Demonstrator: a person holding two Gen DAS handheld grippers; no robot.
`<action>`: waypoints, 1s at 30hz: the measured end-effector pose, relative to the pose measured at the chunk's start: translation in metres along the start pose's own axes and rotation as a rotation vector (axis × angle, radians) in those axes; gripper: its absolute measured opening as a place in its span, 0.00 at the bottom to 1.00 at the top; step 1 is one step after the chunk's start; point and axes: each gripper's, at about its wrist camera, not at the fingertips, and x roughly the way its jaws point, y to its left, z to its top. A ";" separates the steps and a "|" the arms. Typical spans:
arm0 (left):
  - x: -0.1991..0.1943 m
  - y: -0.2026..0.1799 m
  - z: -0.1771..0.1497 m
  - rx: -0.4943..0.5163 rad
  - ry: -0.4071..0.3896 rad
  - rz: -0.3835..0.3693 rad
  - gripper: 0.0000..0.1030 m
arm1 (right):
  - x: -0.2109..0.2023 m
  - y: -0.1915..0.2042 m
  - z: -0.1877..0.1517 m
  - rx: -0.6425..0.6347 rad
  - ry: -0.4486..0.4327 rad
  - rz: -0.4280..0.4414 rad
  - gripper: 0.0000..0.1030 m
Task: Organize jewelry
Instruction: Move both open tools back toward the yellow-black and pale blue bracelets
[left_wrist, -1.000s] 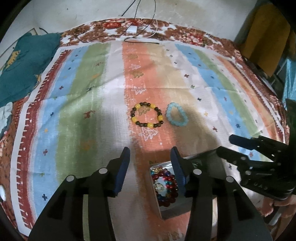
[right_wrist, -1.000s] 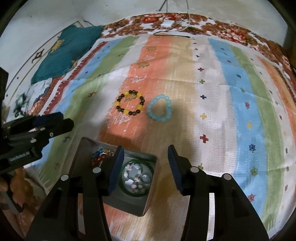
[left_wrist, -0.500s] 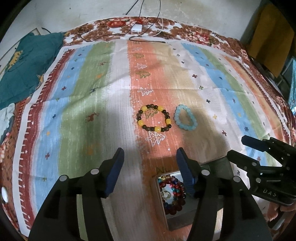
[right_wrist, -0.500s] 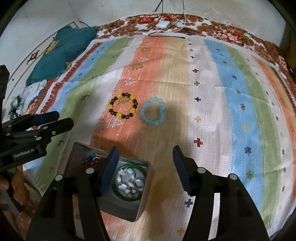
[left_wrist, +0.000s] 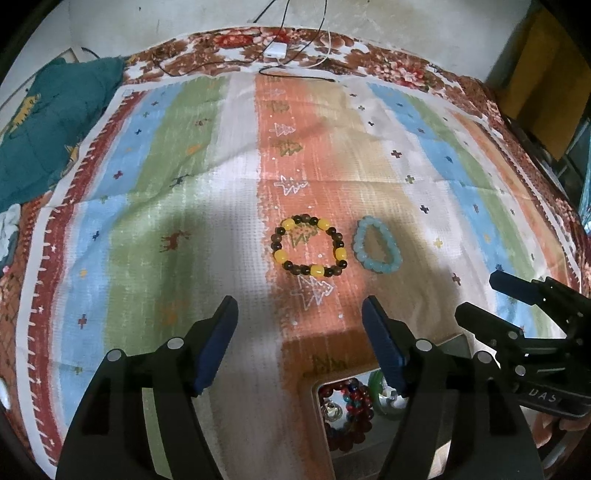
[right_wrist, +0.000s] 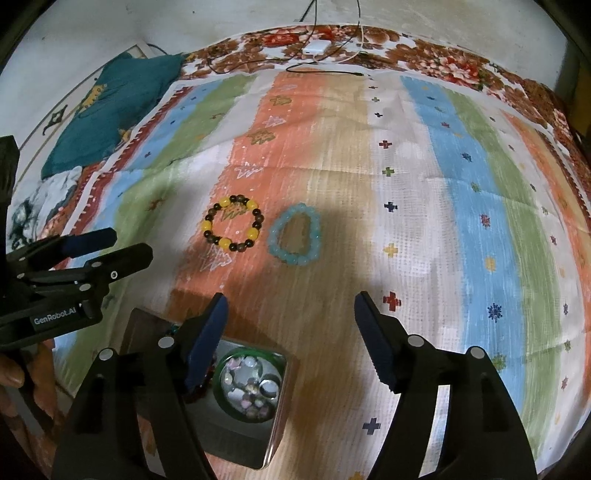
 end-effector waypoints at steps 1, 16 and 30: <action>0.002 0.000 0.001 -0.001 0.003 -0.004 0.68 | 0.001 0.000 0.001 0.002 0.000 -0.001 0.69; 0.030 0.008 0.016 -0.026 0.051 -0.022 0.68 | 0.021 -0.018 0.015 0.056 0.027 -0.009 0.69; 0.052 0.012 0.026 -0.027 0.081 -0.009 0.68 | 0.046 -0.021 0.024 0.058 0.062 -0.024 0.69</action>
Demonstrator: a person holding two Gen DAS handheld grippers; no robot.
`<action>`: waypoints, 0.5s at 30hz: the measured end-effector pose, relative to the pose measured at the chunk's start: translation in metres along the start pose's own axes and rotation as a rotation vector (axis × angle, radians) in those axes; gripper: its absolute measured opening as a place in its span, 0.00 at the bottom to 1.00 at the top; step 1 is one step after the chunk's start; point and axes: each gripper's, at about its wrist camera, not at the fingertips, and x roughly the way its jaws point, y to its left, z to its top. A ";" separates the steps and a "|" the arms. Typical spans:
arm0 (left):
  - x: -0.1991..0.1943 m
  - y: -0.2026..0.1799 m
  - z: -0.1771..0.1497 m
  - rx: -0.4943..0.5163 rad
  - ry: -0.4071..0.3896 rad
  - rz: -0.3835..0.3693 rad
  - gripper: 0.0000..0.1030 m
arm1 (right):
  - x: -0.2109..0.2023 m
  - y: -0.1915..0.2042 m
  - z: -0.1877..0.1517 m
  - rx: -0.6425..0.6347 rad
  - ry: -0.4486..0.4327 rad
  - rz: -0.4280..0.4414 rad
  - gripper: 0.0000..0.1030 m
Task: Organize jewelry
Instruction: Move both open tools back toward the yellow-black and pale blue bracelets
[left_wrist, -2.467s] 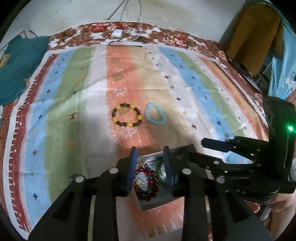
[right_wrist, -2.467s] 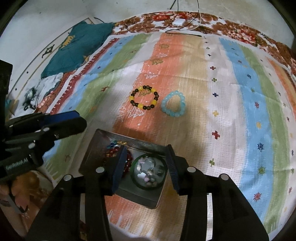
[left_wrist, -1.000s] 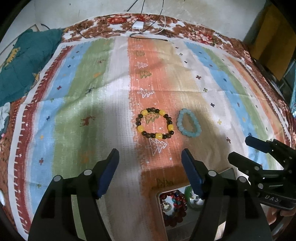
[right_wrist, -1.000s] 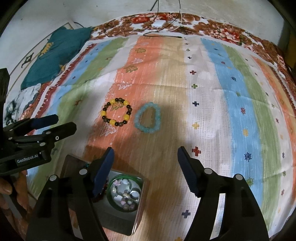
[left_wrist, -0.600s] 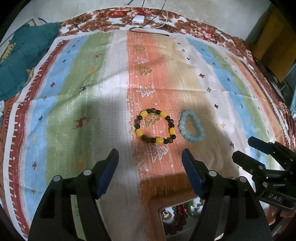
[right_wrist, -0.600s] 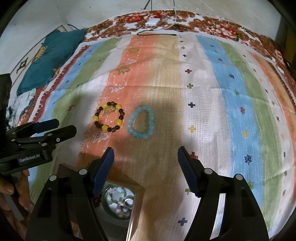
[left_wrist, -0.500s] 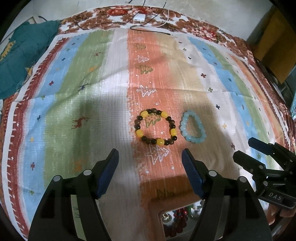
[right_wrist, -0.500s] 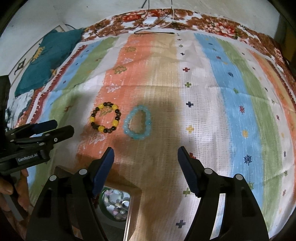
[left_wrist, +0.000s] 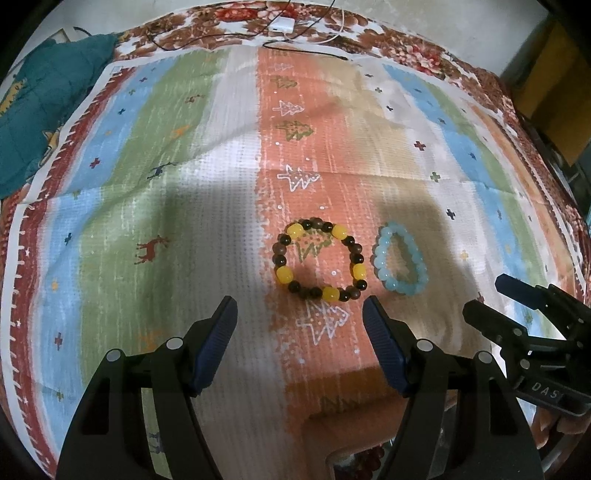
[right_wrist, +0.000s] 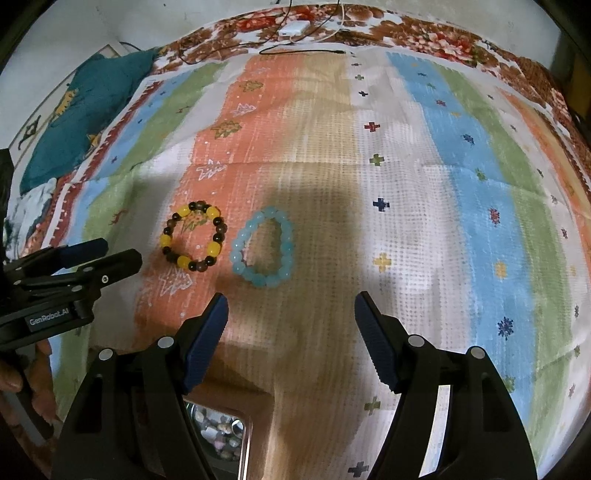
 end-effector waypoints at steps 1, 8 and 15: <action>0.001 0.000 0.001 0.001 0.001 -0.003 0.68 | 0.001 0.001 0.001 -0.002 -0.001 0.004 0.69; 0.014 0.002 0.007 0.009 0.022 -0.004 0.68 | 0.009 0.003 0.007 -0.009 0.003 0.009 0.69; 0.025 0.003 0.011 0.018 0.042 -0.001 0.66 | 0.017 0.004 0.011 -0.014 0.015 0.025 0.69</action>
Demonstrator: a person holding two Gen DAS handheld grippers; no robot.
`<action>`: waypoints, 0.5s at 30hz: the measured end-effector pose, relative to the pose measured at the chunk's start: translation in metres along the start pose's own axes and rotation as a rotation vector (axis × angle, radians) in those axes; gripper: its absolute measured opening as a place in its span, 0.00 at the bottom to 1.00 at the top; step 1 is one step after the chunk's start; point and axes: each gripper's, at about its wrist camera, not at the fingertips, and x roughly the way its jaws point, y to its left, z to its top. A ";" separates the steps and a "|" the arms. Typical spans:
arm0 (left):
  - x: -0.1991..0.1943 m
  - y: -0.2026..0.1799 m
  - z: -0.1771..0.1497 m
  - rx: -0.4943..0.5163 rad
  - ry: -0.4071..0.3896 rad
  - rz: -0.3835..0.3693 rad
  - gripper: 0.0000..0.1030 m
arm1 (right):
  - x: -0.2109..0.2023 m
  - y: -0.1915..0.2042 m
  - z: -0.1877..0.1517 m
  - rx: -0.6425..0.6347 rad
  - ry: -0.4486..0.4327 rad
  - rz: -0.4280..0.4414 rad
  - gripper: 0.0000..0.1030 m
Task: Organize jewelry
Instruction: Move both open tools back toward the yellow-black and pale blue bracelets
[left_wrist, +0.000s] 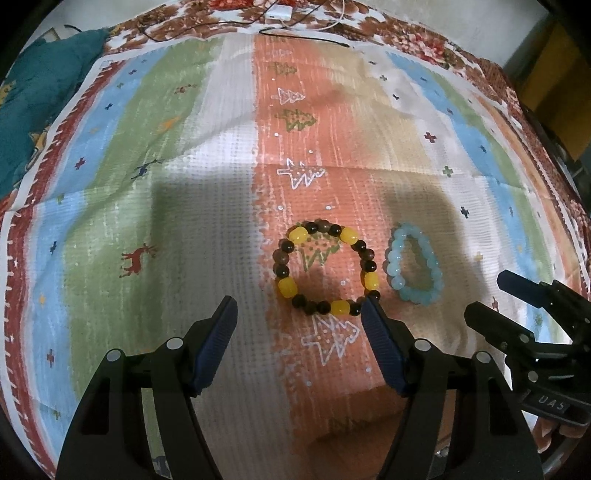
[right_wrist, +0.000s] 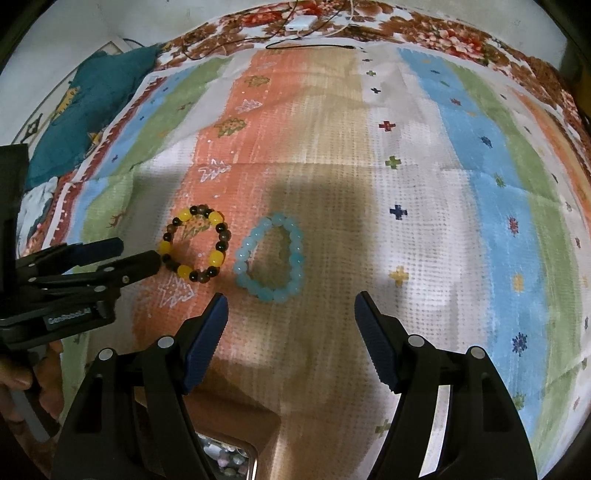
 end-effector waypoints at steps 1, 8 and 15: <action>0.001 0.000 0.001 0.002 0.001 -0.001 0.66 | 0.002 0.000 0.001 -0.001 0.002 0.000 0.69; 0.010 0.000 0.005 0.010 0.013 0.002 0.65 | 0.019 -0.001 0.007 -0.008 0.022 -0.009 0.69; 0.020 0.001 0.010 0.016 0.029 0.003 0.59 | 0.027 0.001 0.011 -0.016 0.028 -0.012 0.69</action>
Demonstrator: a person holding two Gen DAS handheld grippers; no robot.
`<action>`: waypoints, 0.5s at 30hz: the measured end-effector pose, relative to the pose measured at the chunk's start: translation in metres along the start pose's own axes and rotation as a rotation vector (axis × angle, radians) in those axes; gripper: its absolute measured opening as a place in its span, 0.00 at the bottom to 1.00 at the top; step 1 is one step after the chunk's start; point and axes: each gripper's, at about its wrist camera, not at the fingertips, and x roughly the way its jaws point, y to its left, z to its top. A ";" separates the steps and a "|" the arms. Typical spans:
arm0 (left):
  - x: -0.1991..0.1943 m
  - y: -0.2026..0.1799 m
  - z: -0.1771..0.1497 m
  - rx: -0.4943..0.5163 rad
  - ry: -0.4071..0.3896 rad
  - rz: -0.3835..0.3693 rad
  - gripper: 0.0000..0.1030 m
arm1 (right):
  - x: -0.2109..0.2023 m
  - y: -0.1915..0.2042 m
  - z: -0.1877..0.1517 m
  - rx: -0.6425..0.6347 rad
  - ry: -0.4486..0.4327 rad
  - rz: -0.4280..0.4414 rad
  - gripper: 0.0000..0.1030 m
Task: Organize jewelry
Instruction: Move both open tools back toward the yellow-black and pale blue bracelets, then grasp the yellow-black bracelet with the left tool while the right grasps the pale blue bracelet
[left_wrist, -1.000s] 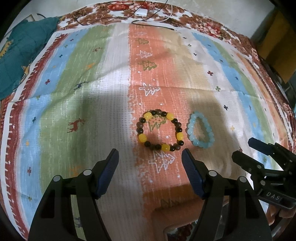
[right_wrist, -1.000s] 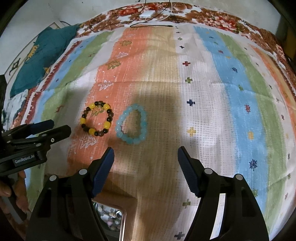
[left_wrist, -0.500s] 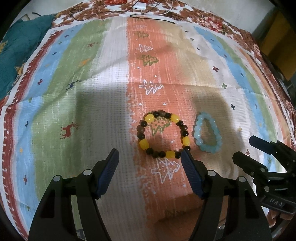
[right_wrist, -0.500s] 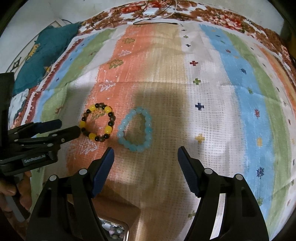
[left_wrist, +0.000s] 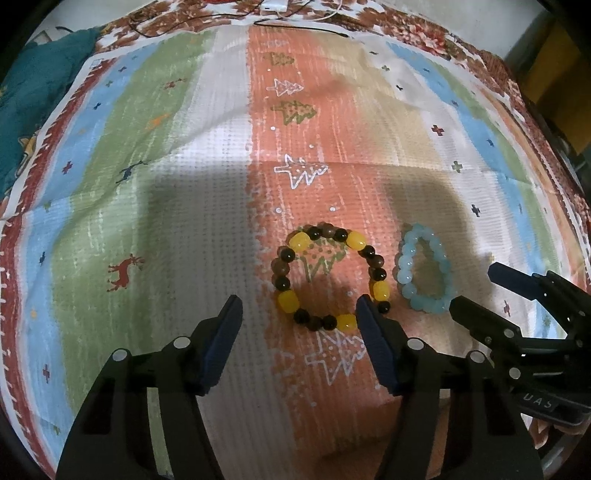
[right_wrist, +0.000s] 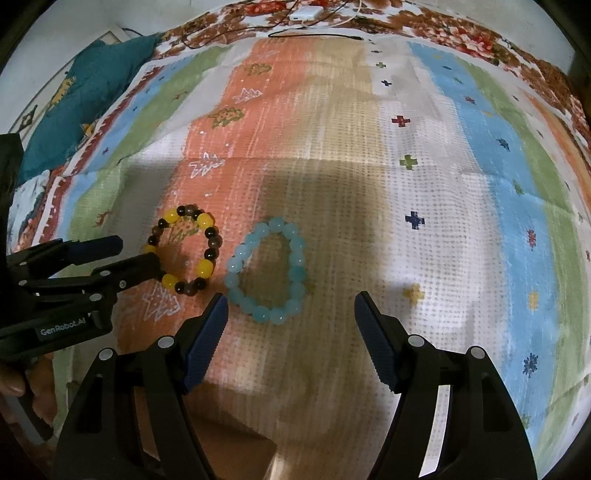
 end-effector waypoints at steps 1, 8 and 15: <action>0.001 0.000 0.000 0.000 0.004 -0.001 0.57 | 0.001 0.000 0.000 0.001 0.003 0.000 0.69; 0.014 -0.001 0.002 0.016 0.032 0.015 0.47 | 0.015 0.000 0.001 -0.012 0.040 -0.015 0.48; 0.018 -0.001 0.005 0.028 0.031 0.037 0.27 | 0.021 0.000 0.002 0.000 0.050 0.008 0.39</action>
